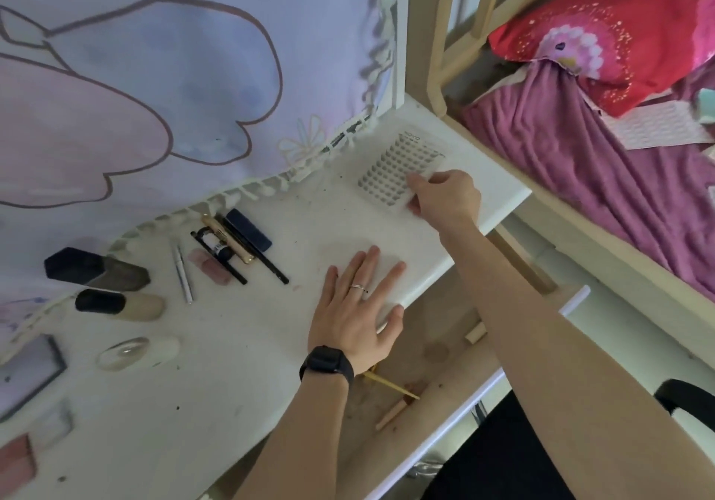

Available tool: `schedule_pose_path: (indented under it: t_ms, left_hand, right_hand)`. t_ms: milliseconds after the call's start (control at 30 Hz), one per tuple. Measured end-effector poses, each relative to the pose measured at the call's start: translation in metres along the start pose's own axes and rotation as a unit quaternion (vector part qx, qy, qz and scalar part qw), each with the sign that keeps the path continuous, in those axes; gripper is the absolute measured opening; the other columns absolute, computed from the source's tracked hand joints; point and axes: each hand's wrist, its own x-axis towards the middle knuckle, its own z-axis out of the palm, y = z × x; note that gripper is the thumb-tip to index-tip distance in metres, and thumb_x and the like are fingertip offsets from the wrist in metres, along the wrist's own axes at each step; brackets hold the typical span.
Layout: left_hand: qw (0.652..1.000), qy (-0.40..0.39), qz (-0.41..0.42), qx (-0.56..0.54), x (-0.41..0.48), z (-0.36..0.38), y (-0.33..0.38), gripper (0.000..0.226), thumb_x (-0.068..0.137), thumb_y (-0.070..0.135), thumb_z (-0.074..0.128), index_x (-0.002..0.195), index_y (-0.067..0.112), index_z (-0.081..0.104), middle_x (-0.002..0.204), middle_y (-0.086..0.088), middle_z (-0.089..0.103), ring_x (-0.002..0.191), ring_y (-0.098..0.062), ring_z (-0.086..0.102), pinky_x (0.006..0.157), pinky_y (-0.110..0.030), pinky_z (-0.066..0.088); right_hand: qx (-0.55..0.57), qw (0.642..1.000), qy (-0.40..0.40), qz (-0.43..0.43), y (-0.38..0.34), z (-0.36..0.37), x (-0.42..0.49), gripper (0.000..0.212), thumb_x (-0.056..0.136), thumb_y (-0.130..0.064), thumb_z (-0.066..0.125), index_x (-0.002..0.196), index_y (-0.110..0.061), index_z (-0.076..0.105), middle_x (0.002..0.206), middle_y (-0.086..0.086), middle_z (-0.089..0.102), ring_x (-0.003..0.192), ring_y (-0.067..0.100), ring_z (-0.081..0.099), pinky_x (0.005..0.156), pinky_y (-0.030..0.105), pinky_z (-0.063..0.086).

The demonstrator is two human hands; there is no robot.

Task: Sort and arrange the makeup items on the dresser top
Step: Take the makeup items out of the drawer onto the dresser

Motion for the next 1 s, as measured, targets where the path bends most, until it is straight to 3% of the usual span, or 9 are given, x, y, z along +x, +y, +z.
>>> schedule_pose_path:
  t_ms: [100,200,300,433,533,667,833,933,1000]
  left_hand:
    - [1.0,0.011,0.001,0.0,0.0,0.0,0.0,0.061,0.097,0.053,0.036,0.155,0.045,0.018,0.167,0.004,0.007,0.153,-0.017,0.008,0.124,-0.046,0.004]
    - [1.0,0.027,0.006,-0.006,-0.001,0.002,0.0,0.061,0.096,0.052,0.039,0.154,0.044,0.023,0.166,0.003,0.011,0.152,-0.018,0.013,0.123,-0.048,0.009]
    - [0.999,0.038,0.006,-0.009,-0.001,0.003,0.0,0.061,0.095,0.051,0.043,0.153,0.043,0.027,0.166,0.003,0.014,0.152,-0.019,0.016,0.123,-0.049,0.013]
    - [0.999,0.035,0.004,-0.004,-0.001,0.003,0.0,0.061,0.095,0.051,0.043,0.153,0.043,0.027,0.166,0.003,0.013,0.152,-0.018,0.015,0.123,-0.049,0.013]
    - [0.999,0.035,0.007,-0.003,-0.001,0.003,0.0,0.061,0.094,0.051,0.043,0.153,0.043,0.029,0.166,0.003,0.015,0.152,-0.018,0.016,0.123,-0.049,0.013]
    - [1.0,0.028,0.009,0.0,-0.001,0.002,-0.001,0.062,0.095,0.05,0.044,0.154,0.042,0.027,0.165,0.001,0.017,0.152,-0.02,0.016,0.122,-0.049,0.013]
    - [1.0,-0.011,-0.002,0.029,0.002,-0.002,0.0,0.062,0.097,0.055,0.031,0.155,0.045,0.014,0.167,0.0,0.008,0.153,-0.02,0.007,0.122,-0.047,0.006]
    - [1.0,-0.017,-0.002,0.022,0.0,-0.004,0.002,0.061,0.097,0.054,0.032,0.155,0.042,0.015,0.167,-0.002,0.008,0.153,-0.021,0.007,0.122,-0.048,0.007]
    - [1.0,-0.016,-0.002,0.025,-0.001,-0.006,0.006,0.061,0.099,0.051,0.035,0.156,0.038,0.018,0.166,-0.005,0.011,0.153,-0.023,0.009,0.122,-0.05,0.01]
  right_hand:
    - [-0.073,0.997,-0.003,-0.018,-0.009,0.011,0.01,0.044,0.089,-0.05,0.066,0.084,-0.008,0.075,0.072,0.003,0.074,0.074,0.02,0.071,0.063,0.028,0.054]
    - [-0.113,0.994,-0.007,-0.009,-0.012,0.013,0.02,0.048,0.089,-0.054,0.065,0.096,-0.007,0.073,0.078,0.005,0.075,0.079,0.021,0.072,0.076,0.034,0.06]
    - [-0.149,0.989,-0.007,0.004,-0.015,0.014,0.021,0.056,0.087,-0.06,0.062,0.106,-0.007,0.071,0.085,0.006,0.075,0.081,0.023,0.073,0.08,0.037,0.061]
    - [-0.179,0.984,-0.022,0.004,-0.021,0.013,0.017,0.066,0.081,-0.073,0.06,0.098,-0.011,0.071,0.067,0.0,0.074,0.075,0.02,0.072,0.077,0.035,0.06]
    - [-0.094,0.994,-0.056,0.013,-0.02,0.003,0.017,0.055,0.086,-0.068,0.061,0.086,-0.014,0.069,0.064,-0.001,0.075,0.064,0.016,0.074,0.071,0.033,0.062]
    - [0.088,0.992,-0.084,0.02,-0.003,-0.024,-0.003,0.032,0.092,-0.048,0.066,0.098,-0.017,0.065,0.088,0.0,0.078,0.071,0.011,0.075,0.067,0.028,0.061]
    - [0.035,0.998,0.005,-0.042,0.066,-0.069,-0.073,0.013,0.091,-0.043,0.06,0.097,-0.032,0.066,0.085,-0.019,0.074,0.075,-0.003,0.069,0.063,0.02,0.05]
    - [-0.129,0.986,0.026,-0.101,0.121,-0.084,-0.112,0.014,0.095,-0.036,0.058,0.105,-0.032,0.067,0.094,-0.019,0.07,0.106,0.004,0.062,0.085,0.03,0.053]
    - [-0.289,0.943,0.035,-0.162,0.155,-0.083,-0.128,0.024,0.096,-0.036,0.055,0.111,-0.025,0.069,0.117,-0.006,0.069,0.136,0.02,0.044,0.111,0.046,0.037]
